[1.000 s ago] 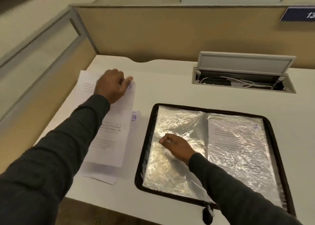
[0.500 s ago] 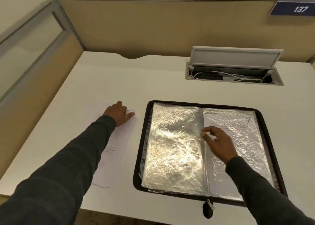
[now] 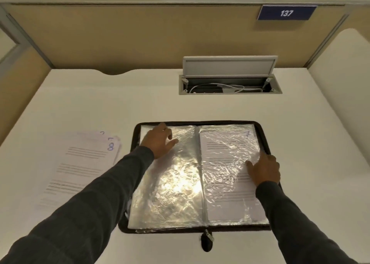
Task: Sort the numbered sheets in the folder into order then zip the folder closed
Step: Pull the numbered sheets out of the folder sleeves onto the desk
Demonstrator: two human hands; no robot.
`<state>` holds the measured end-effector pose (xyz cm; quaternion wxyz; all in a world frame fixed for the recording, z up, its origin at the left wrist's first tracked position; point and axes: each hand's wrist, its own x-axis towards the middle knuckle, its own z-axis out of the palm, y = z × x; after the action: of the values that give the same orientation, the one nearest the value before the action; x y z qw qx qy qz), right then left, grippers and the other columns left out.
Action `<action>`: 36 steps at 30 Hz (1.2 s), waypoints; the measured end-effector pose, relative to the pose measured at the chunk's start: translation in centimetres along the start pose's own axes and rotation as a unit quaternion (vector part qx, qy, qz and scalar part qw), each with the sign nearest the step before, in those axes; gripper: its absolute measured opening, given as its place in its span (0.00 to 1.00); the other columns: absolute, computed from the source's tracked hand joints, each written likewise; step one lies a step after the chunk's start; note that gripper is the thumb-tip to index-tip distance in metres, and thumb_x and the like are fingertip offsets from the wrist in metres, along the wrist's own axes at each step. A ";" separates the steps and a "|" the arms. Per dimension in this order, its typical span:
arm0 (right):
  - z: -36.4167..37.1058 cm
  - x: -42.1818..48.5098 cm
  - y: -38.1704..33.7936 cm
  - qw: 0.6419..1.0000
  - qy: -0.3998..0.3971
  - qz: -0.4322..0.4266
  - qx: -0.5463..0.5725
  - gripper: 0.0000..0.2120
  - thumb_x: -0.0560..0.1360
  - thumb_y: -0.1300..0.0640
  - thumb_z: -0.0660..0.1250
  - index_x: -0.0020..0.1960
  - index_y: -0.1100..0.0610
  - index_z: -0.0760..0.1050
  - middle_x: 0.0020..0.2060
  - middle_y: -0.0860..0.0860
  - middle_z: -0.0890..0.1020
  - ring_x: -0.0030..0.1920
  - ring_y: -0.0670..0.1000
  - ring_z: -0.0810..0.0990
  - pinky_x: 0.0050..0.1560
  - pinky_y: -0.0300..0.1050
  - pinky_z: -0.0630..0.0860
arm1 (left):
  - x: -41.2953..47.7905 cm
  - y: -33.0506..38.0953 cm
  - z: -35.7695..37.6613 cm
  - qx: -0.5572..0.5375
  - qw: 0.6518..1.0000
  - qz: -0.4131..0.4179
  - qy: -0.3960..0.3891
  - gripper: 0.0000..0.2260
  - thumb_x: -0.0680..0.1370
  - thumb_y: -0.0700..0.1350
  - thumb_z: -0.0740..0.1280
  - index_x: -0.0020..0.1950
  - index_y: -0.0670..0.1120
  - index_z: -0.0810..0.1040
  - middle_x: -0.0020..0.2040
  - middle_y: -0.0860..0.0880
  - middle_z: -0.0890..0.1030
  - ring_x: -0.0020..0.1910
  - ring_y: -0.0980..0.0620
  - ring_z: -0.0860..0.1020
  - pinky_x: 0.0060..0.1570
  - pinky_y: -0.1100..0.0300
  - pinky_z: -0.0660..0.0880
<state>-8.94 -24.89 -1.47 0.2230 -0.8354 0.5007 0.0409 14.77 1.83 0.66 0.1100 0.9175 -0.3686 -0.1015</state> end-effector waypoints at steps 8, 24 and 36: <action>-1.2 2.3 0.5 0.998 -0.027 0.005 0.054 0.27 0.78 0.50 0.68 0.73 0.57 0.68 0.65 0.61 0.74 0.65 0.64 0.74 0.63 0.56 0.73 | 2.4 8.7 2.8 -0.030 0.998 0.052 -0.024 0.15 0.78 0.59 0.64 0.54 0.48 0.76 0.54 0.48 0.73 0.52 0.48 0.74 0.51 0.55 0.70; -3.6 4.3 3.6 0.953 -0.032 -0.112 0.280 0.08 0.78 0.59 0.67 0.43 0.48 0.78 0.41 0.44 0.83 0.43 0.46 0.80 0.40 0.32 0.73 | 9.4 17.0 3.6 -0.039 0.998 0.025 -0.035 0.26 0.80 0.47 0.62 0.77 0.47 0.61 0.74 0.46 0.67 0.71 0.44 0.66 0.70 0.49 0.62; -3.8 5.0 4.8 0.921 -0.079 -0.109 0.366 0.02 0.78 0.56 0.71 0.49 0.50 0.79 0.43 0.47 0.83 0.43 0.47 0.81 0.43 0.34 0.78 | 12.9 17.7 2.2 -0.119 0.993 0.008 -0.017 0.02 0.76 0.42 0.71 0.44 0.44 0.81 0.45 0.51 0.74 0.47 0.48 0.74 0.49 0.55 0.73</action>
<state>-11.12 -32.51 -1.08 0.5553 -0.7390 0.3672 -0.1038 11.69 -19.92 2.15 0.2131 0.8930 -0.3628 -0.1596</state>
